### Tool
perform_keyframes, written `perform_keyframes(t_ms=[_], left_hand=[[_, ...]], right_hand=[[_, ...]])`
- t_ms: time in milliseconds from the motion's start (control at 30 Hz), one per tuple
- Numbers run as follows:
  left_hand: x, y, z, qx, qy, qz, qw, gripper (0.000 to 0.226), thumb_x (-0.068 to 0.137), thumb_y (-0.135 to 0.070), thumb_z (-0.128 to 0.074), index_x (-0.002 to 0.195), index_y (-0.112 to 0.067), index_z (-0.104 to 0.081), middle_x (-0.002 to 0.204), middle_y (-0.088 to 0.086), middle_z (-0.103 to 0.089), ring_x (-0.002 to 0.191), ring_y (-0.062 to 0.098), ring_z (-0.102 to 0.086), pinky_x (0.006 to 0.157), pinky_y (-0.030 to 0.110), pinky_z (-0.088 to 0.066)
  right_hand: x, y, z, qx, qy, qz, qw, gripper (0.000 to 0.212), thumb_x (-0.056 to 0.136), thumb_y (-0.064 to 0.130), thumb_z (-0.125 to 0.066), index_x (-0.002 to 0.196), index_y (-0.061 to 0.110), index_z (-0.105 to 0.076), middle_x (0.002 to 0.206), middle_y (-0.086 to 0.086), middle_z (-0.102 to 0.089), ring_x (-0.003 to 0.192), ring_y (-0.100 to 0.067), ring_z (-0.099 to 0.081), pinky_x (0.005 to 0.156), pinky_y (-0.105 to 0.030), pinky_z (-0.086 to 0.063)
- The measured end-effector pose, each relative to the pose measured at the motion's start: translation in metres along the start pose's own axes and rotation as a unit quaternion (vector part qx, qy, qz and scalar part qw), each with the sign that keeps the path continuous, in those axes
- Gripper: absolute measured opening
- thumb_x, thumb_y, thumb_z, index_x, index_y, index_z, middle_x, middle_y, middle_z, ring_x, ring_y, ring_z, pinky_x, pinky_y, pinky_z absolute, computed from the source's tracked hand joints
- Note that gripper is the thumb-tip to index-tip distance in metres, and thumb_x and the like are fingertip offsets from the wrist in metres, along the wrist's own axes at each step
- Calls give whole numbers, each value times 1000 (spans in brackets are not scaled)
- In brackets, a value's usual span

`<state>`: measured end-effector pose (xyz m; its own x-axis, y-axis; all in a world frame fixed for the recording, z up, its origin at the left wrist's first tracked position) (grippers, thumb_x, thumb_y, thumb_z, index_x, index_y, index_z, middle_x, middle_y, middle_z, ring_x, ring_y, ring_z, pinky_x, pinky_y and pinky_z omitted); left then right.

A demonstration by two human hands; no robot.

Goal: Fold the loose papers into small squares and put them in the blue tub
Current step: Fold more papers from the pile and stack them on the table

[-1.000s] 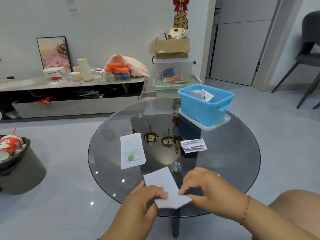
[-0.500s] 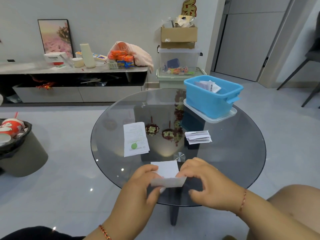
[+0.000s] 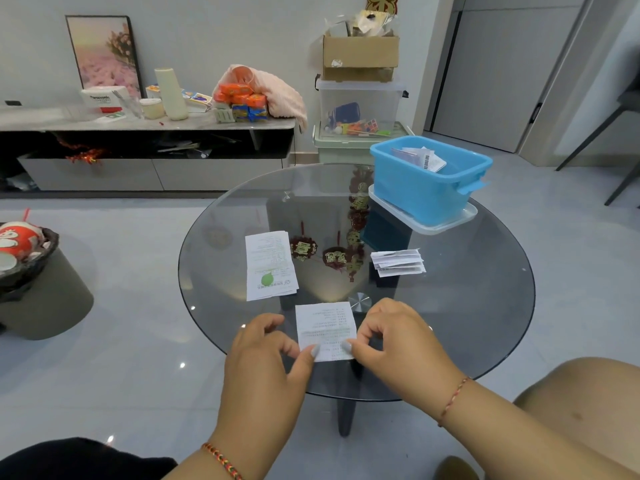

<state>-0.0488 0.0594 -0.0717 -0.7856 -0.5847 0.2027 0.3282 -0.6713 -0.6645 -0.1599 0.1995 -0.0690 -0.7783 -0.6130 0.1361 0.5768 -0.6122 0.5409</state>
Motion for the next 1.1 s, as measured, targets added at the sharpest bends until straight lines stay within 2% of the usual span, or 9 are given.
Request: perform_keyframes(t_ms=[133, 200, 300, 600, 667, 733, 867, 1000, 1100], left_hand=[[2, -1, 1, 11, -14, -11, 1000, 23, 78, -38, -72, 70, -28, -53, 115, -15, -48, 114, 10, -44, 93, 27, -35], [3, -6, 3, 14, -24, -33, 999, 27, 77, -36, -73, 84, -31, -48, 104, -19, -46, 103, 8, -46, 87, 25, -37], [4, -11, 4, 18, -13, -66, 998, 34, 79, -31, -72, 100, -36, -45, 104, -21, -47, 99, 3, -42, 89, 25, -39], [10, -10, -1, 3, 55, -135, 989, 20, 85, -16, -66, 97, -31, -64, 111, -23, -55, 106, -2, -46, 92, 8, -28], [6, -15, -5, 18, 43, -193, 980, 19, 86, -16, -59, 94, -29, -70, 108, -18, -63, 105, -2, -52, 98, 18, -36], [0, -19, -9, 35, 42, -240, 969, 21, 87, -30, -50, 95, -30, -69, 107, -16, -67, 107, -1, -54, 104, 31, -37], [-17, -27, -15, 55, 66, -306, 948, 28, 89, -49, -48, 103, -31, -64, 110, -15, -62, 114, 4, -53, 108, 30, -28], [-36, -35, -21, 90, 54, -385, 917, 40, 77, -56, -60, 106, -28, -63, 105, -12, -60, 110, 8, -55, 105, 36, -33], [-44, -38, -22, 96, 28, -422, 901, 36, 76, -45, -64, 107, -27, -56, 99, -10, -61, 102, 9, -56, 104, 32, -35]], right_hand=[[0, 2, 0, -16, -1, -15, 1000, 32, 81, 41, -66, 57, 26, -51, 86, 13, -50, 94, -4, -42, 71, -5, -24], [-1, 3, 0, -23, 4, -17, 1000, 31, 82, 38, -65, 58, 25, -50, 86, 13, -49, 94, -5, -43, 72, -11, -26], [-1, 5, 1, -24, 7, -17, 1000, 24, 82, 33, -63, 64, 24, -50, 84, 13, -48, 92, -8, -43, 77, -18, -30], [0, 2, 3, -7, 32, -23, 999, 16, 83, 31, -64, 83, 30, -48, 91, 16, -46, 98, -8, -43, 77, -19, -33], [-1, 3, 4, 5, 15, -12, 1000, 19, 80, 25, -65, 86, 31, -47, 92, 17, -47, 95, -8, -43, 76, -14, -33], [-4, 8, 9, 26, -13, 23, 999, 25, 76, 20, -65, 92, 33, -49, 95, 21, -47, 98, -6, -43, 80, -9, -32], [-17, 27, 11, 12, 0, 146, 989, 40, 75, 44, -61, 113, 31, -57, 116, 22, -52, 116, 2, -42, 99, -19, -32], [-41, 39, 2, -76, 51, 257, 962, 49, 75, 60, -60, 111, 27, -62, 114, 13, -56, 106, -6, -52, 92, -27, -42], [-51, 35, -1, -105, 61, 283, 952, 50, 75, 61, -59, 111, 27, -63, 110, 13, -58, 99, -9, -56, 86, -26, -45]])
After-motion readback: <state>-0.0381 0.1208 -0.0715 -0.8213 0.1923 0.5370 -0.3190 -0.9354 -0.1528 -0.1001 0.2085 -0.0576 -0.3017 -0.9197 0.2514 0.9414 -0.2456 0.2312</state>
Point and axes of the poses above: each hand's wrist, its own x-axis towards the middle knuckle, its own z-axis out of the back of the hand, y = z × x, the point moved 9 cm from there along x, towards the middle knuckle
